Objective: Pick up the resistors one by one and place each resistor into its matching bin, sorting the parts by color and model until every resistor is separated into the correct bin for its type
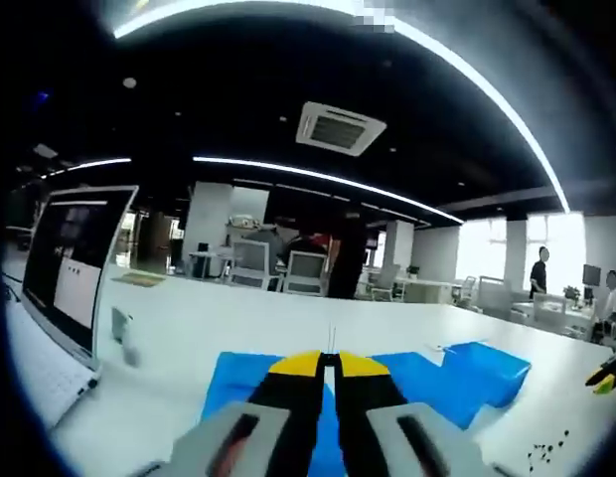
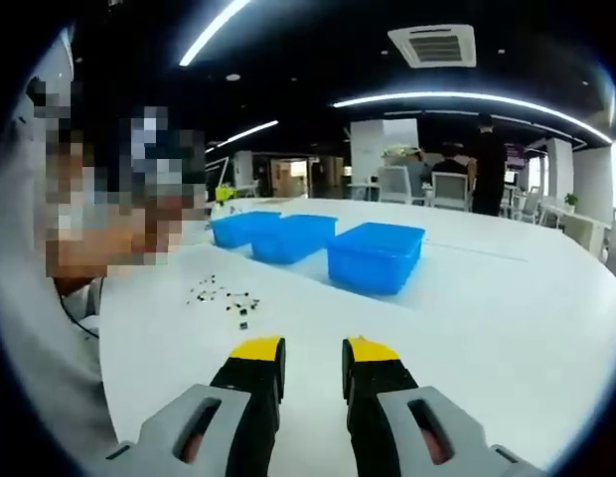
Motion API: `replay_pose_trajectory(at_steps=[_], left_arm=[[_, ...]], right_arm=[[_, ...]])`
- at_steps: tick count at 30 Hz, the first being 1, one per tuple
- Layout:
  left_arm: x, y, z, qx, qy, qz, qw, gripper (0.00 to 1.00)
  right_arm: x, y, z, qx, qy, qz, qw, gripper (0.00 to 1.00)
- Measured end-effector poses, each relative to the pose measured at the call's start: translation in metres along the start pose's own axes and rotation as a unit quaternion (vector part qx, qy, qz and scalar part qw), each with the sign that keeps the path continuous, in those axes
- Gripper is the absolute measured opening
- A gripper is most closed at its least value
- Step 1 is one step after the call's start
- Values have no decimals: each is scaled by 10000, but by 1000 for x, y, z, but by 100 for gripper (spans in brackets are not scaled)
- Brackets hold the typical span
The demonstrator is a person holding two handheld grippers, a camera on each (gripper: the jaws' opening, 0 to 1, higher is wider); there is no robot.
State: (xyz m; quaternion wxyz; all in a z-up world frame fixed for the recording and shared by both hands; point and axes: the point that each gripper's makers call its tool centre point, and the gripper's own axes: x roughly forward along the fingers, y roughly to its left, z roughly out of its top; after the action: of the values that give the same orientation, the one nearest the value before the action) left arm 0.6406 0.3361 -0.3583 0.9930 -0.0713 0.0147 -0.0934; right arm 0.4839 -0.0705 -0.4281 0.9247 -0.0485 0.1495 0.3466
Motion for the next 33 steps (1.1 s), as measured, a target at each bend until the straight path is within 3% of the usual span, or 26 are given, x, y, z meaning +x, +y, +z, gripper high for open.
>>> replay_pose_trajectory(at_steps=[7,14,19,26,33], left_arm=[[0,4,-2,177,113,215,9995,7],[-5,21,-5,-36,117,457,9989,8],[-6,27,-9,-150,270,539,9981,24],[-9,23,-9,-165,293,494,9982,21],[-10,1,0,60,225,208,9995,20]], right_arm=[[1,2,-1,24,-8,21,10000,25],[1,3,-2,25,-8,37,10000,25],[-3,1,-3,52,-34,-20,10000,25],[-8,0,-5,79,-37,-62,9999,25],[-11,0,-3,51,-63,-71,9999,25]])
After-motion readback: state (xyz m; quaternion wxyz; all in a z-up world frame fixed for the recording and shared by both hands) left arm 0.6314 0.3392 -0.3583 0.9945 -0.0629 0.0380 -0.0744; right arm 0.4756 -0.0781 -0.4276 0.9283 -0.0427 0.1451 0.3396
